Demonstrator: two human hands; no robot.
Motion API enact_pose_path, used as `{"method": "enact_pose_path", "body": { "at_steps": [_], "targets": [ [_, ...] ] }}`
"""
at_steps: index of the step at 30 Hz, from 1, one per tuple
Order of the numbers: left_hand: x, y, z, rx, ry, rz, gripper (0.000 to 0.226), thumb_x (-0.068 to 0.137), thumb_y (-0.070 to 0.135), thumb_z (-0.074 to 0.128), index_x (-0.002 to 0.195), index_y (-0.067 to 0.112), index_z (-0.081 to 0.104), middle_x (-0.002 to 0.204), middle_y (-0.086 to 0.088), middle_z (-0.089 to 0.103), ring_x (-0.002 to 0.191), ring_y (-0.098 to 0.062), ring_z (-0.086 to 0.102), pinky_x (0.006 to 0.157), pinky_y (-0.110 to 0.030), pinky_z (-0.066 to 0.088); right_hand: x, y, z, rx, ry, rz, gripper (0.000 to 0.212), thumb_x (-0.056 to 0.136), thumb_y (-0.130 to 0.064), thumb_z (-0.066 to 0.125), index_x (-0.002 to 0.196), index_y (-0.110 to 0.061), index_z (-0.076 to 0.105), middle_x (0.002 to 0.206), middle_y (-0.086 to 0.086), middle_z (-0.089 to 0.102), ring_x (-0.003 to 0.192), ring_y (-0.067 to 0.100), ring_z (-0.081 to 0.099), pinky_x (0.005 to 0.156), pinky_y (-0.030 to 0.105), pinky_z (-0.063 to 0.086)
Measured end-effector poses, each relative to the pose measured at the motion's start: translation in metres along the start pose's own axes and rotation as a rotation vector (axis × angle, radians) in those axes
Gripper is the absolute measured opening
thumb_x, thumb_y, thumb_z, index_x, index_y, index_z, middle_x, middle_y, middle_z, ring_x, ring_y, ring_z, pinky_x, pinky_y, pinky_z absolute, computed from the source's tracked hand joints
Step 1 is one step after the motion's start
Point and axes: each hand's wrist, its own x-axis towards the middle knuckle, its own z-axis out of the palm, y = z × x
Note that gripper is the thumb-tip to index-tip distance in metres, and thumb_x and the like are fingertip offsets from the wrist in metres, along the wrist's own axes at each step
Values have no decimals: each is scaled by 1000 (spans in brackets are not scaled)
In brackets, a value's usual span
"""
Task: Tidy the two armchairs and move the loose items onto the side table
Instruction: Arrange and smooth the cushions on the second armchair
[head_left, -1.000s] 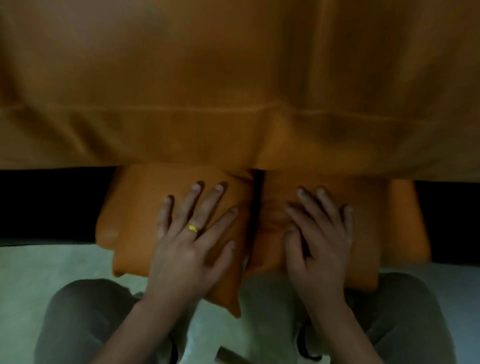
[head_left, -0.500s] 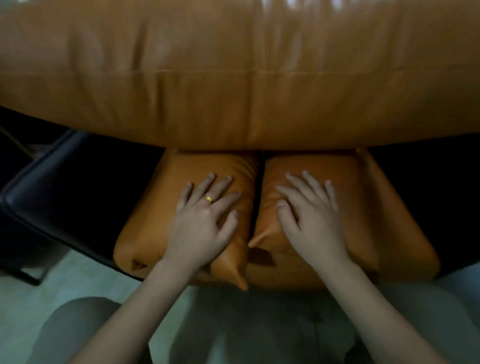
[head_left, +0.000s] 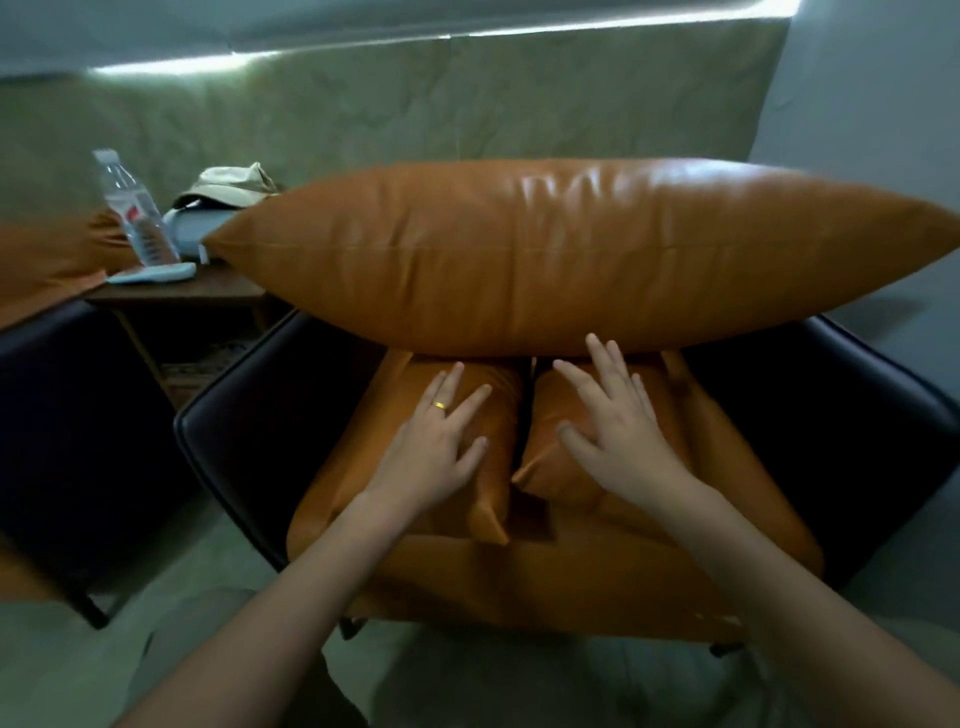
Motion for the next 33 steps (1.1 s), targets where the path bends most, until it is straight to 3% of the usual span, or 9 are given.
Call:
{"method": "enact_pose_path", "body": {
  "at_steps": [5,8,12,16,20,27,33],
  "targets": [
    [40,1,-29,16,209,56,70,99,50,50,158,35,15,167,8,-12,153,-15,-17,112,-45,40,37,1,-31,-42,226,3,70,97,-38,54,157,-37,18,168,-3,-7,153,17,-19,122,49,-3],
    [73,-1,-46,72,287,112,75,98,53,50,159,33,12,167,5,-14,153,-21,-19,122,-55,21,64,11,-51,-104,303,10,73,95,-43,54,157,-38,17,169,0,-4,154,20,-18,121,55,-3],
    [125,-5,-63,223,280,96,80,95,59,49,158,37,5,166,4,-18,152,-27,-21,119,-66,8,103,26,-70,-213,286,37,74,90,-57,43,157,-42,15,169,2,-2,153,24,-19,119,60,-7],
    [168,-16,-63,305,357,103,82,89,74,39,157,42,8,168,5,-7,153,-29,-15,115,-70,-1,137,45,-74,-305,220,36,74,93,-62,43,156,-45,8,169,-4,-6,152,22,-22,118,61,-13],
    [204,-30,-60,337,415,95,84,84,83,31,156,43,17,167,4,12,155,-29,1,115,-69,3,171,55,-72,-345,241,22,76,88,-72,29,156,-47,8,168,-7,2,154,19,-14,120,58,-12],
    [304,-57,-72,216,336,59,89,74,90,31,151,44,31,160,7,34,152,-24,17,115,-68,3,271,81,-75,-339,224,39,67,92,-69,34,153,-44,25,163,-6,26,154,20,11,122,57,-7],
    [384,-95,-40,135,141,25,85,79,86,39,151,44,29,159,6,34,151,-23,21,114,-69,6,346,120,-41,-348,133,37,66,94,-69,27,153,-41,27,159,-2,33,151,22,19,122,56,-4]
  ]
}}
